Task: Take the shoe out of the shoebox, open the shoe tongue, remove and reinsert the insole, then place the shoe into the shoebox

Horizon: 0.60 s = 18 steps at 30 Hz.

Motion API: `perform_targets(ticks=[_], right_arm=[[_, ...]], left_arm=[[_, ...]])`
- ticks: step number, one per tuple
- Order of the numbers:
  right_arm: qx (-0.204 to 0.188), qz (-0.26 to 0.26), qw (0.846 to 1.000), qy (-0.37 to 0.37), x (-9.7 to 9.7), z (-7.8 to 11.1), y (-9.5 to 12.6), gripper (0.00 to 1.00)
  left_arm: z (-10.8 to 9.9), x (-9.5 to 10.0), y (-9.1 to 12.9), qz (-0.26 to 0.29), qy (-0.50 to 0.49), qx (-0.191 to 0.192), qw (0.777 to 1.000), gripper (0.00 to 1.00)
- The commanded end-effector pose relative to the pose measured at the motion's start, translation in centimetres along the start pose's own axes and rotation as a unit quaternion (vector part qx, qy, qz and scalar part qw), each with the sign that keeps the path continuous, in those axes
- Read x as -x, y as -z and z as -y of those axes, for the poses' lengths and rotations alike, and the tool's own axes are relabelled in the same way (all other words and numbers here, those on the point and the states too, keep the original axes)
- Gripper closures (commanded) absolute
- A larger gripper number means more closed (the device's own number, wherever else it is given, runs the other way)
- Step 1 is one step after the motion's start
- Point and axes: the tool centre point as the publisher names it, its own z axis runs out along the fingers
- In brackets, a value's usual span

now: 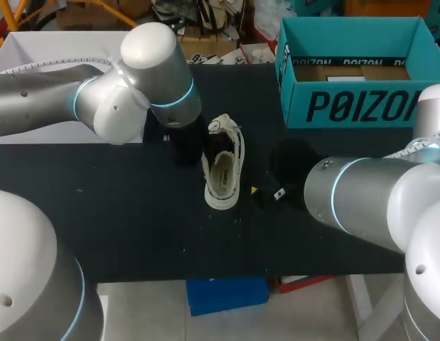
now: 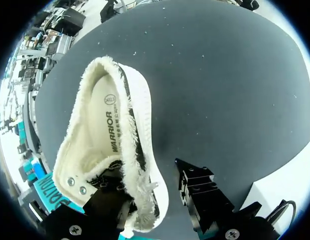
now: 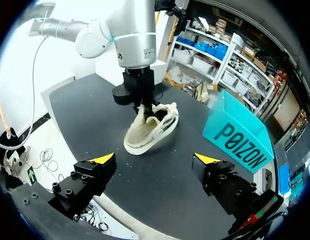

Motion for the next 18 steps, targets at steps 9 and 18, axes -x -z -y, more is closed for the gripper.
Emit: perform_targets(ticks=[9, 18], right_arm=[[0.007, 0.002, 1.000, 0.000, -0.3, 0.6, 0.6, 0.00], [0.007, 0.002, 1.000, 0.000, -0.3, 0.6, 0.6, 0.00]], left_arm=[[0.0, 0.1, -1.0, 0.003, -0.001, 0.009, 1.000, 1.00], [-0.9, 0.3, 4.6, 0.020, -0.002, 0.021, 1.000, 1.00]])
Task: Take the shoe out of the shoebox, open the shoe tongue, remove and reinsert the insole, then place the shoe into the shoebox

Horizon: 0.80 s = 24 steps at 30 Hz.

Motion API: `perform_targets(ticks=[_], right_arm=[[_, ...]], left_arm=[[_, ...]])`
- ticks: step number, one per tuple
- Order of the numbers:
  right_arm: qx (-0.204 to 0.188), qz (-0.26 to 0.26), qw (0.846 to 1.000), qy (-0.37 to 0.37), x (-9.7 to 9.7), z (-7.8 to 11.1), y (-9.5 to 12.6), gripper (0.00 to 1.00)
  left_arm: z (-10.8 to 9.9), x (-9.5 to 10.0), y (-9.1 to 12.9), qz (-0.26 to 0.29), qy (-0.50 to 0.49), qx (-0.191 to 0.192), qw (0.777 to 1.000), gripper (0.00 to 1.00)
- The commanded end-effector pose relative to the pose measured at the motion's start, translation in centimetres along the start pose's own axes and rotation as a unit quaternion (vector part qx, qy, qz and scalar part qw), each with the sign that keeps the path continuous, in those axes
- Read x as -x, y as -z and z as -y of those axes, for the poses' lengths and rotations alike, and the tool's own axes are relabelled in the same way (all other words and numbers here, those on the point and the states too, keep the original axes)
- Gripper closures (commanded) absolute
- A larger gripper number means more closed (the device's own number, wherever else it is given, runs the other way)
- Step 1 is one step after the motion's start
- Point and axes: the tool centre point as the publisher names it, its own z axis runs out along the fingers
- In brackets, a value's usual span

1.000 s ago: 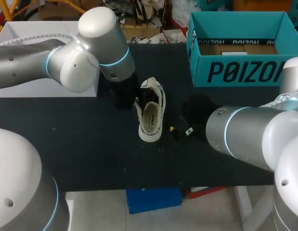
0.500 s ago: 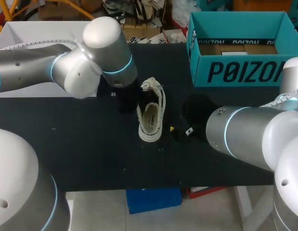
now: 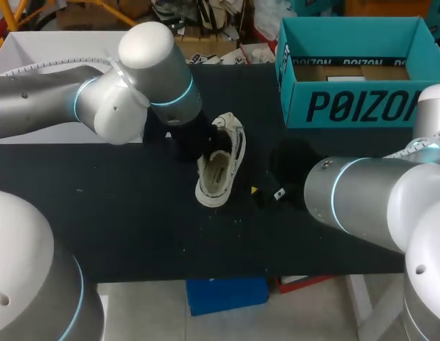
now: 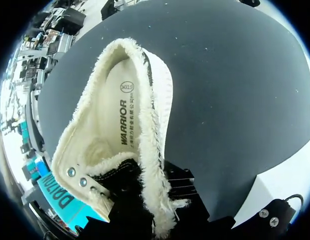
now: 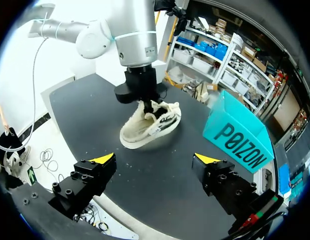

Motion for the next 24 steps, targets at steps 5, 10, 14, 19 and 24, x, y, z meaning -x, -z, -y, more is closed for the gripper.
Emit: perform_targets(ticks=[5, 10, 14, 19, 24], right_arm=[[0.007, 0.002, 1.000, 0.000, -0.3, 0.6, 0.6, 0.00], [0.007, 0.002, 1.000, 0.000, -0.3, 0.6, 0.6, 0.00], [0.007, 0.002, 1.000, 0.000, -0.3, 0.6, 0.6, 0.00], [0.007, 0.002, 1.000, 0.000, -0.3, 0.6, 0.6, 0.00], [0.007, 0.002, 1.000, 0.000, -0.3, 0.6, 0.6, 0.00]], left_arm=[[-1.0, 0.3, 7.7, 0.005, 0.032, 0.027, 0.999, 1.00], [-3.2, 1.2, 12.0, 0.009, 0.107, 0.057, 0.993, 1.00], [-5.2, 1.1, 15.2, 0.007, 0.192, 0.091, 0.977, 1.00], [-7.4, -0.1, 18.6, 0.014, 0.290, 0.135, 0.947, 1.00], [-9.6, -3.6, 21.2, 0.013, 0.380, 0.183, 0.907, 1.00]])
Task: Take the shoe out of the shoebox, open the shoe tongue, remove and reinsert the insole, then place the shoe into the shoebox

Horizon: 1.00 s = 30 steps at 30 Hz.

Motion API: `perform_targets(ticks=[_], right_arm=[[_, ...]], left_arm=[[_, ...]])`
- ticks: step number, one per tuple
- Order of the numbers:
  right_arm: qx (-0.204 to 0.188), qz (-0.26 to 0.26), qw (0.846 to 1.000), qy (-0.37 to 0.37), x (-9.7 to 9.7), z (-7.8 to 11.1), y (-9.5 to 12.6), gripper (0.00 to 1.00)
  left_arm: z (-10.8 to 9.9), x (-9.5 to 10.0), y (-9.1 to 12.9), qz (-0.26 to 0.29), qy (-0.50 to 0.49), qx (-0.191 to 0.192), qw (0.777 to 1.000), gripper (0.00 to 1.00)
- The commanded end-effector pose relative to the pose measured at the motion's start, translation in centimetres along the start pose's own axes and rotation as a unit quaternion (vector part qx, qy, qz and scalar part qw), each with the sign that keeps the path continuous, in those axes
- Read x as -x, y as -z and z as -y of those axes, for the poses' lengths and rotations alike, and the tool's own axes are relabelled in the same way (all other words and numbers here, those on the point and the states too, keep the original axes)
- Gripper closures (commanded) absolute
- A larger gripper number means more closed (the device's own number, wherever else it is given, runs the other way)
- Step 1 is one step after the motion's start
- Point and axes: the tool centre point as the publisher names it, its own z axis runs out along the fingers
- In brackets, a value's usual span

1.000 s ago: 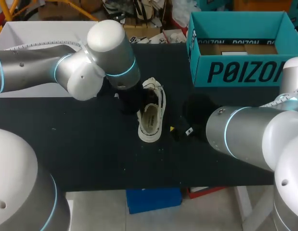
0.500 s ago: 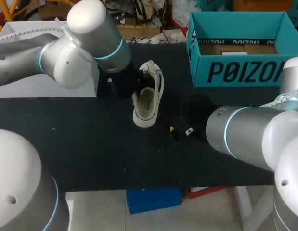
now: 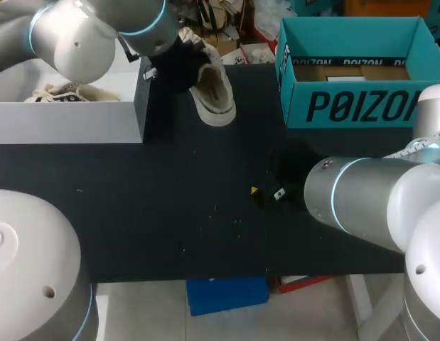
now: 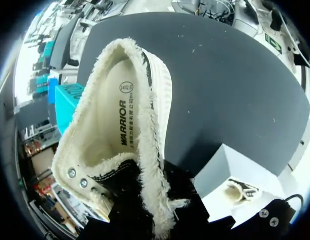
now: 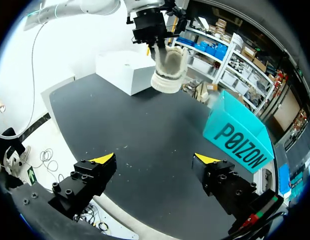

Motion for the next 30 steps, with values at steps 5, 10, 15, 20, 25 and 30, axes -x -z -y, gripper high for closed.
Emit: perform_targets(ticks=[5, 10, 15, 20, 25, 30], right_arm=[[0.007, 0.002, 1.000, 0.000, -0.3, 0.6, 0.6, 0.00], [0.007, 0.002, 1.000, 0.000, -0.3, 0.6, 0.6, 0.00], [0.007, 0.002, 1.000, 0.000, -0.3, 0.6, 0.6, 0.00], [0.007, 0.002, 1.000, 0.000, -0.3, 0.6, 0.6, 0.00], [0.007, 0.002, 1.000, 0.000, -0.3, 0.6, 0.6, 0.00], [0.007, 0.002, 1.000, 0.000, -0.3, 0.6, 0.6, 0.00]], left_arm=[[-7.0, -5.1, 4.7, -0.004, 0.197, 0.123, 0.973, 1.00], [-11.4, -9.0, 5.0, -0.013, 0.273, 0.163, 0.948, 1.00], [-13.9, -11.7, 4.7, -0.024, 0.316, 0.179, 0.931, 1.00], [-16.4, -13.7, 3.2, -0.039, 0.353, 0.189, 0.915, 1.00], [-19.1, -15.8, 1.0, -0.051, 0.396, 0.193, 0.896, 1.00], [-19.9, -16.4, 0.2, -0.057, 0.402, 0.197, 0.892, 1.00]])
